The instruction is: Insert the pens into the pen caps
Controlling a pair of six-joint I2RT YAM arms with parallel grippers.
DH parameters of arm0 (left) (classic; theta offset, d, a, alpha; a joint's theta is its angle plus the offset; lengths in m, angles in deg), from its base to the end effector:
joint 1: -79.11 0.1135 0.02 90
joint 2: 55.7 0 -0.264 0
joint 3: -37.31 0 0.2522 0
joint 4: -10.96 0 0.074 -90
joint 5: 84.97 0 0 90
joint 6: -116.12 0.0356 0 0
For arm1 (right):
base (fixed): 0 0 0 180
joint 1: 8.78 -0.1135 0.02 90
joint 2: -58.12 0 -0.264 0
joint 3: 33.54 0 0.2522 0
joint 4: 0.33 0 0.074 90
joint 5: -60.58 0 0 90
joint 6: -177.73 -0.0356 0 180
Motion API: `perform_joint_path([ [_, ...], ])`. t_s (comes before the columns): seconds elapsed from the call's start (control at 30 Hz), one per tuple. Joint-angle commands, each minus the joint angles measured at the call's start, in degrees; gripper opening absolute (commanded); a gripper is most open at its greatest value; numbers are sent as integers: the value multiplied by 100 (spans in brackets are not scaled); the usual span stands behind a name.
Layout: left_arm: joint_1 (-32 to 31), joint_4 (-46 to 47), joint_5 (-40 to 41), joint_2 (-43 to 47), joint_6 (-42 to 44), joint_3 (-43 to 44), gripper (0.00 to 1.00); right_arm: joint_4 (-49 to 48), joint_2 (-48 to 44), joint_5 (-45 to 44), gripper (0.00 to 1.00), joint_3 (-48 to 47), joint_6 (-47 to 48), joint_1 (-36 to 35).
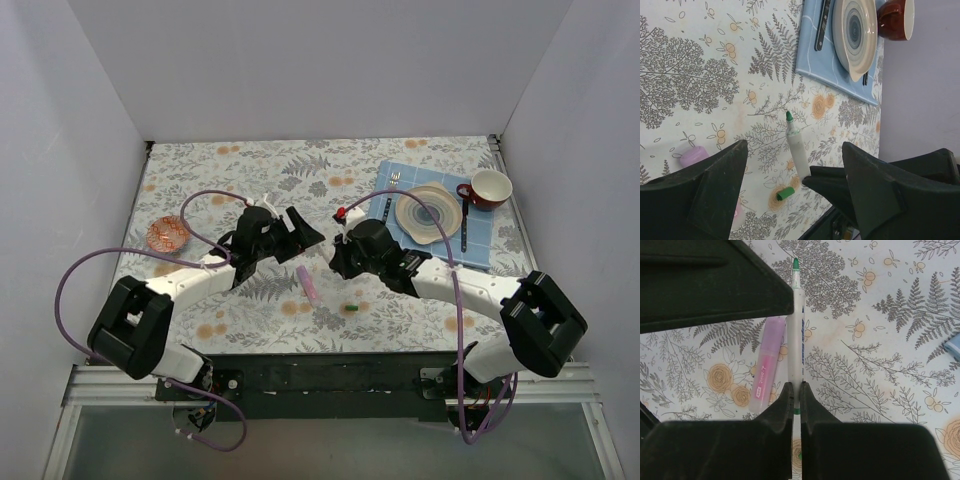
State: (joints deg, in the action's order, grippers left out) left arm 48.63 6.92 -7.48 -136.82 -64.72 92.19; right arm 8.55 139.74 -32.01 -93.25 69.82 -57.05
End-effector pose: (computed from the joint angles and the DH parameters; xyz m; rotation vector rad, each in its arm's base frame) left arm 0.2541 -0.1585 0.2080 -1.1041 2.2069 -1.3648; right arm 0.2073 0.2300 0.2245 -0.5424 2.1057 0.6333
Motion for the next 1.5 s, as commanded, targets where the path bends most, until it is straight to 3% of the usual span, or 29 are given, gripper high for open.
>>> perform_joint_path([
  [0.0, 7, 294, -286, -35, 129, 194, 72, -250, -182, 66, 1, -124, -169, -103],
  [0.1, -11, 329, -330, -88, 138, 168, 67, -259, -191, 48, 1, -185, -230, -182],
  [0.2, -11, 391, -454, -114, 155, 142, 54, -258, -182, 48, 1, -212, -265, -244],
  [0.27, -19, 382, -454, -132, 225, 124, 51, -276, -173, 13, 1, -195, -274, -271],
  [0.4, -19, -143, 212, -44, 322, 150, 54, -145, -103, -330, 1, -186, -353, -271],
  [0.6, 24, -1110, 1171, 342, 366, 370, 70, 74, 308, -532, 27, -414, -257, -271],
  [0.83, 182, -1823, 1848, 1054, 621, 283, 81, 374, 1118, -180, 40, -950, -327, -288],
  [1.2, 358, -2255, 1779, 1546, 761, 186, 82, 901, 1927, -681, 39, -1364, -283, -560],
  [1.47, 385, -2342, 1814, 1775, 963, 159, 81, 1147, 1989, -1244, 29, -1048, -178, -798],
])
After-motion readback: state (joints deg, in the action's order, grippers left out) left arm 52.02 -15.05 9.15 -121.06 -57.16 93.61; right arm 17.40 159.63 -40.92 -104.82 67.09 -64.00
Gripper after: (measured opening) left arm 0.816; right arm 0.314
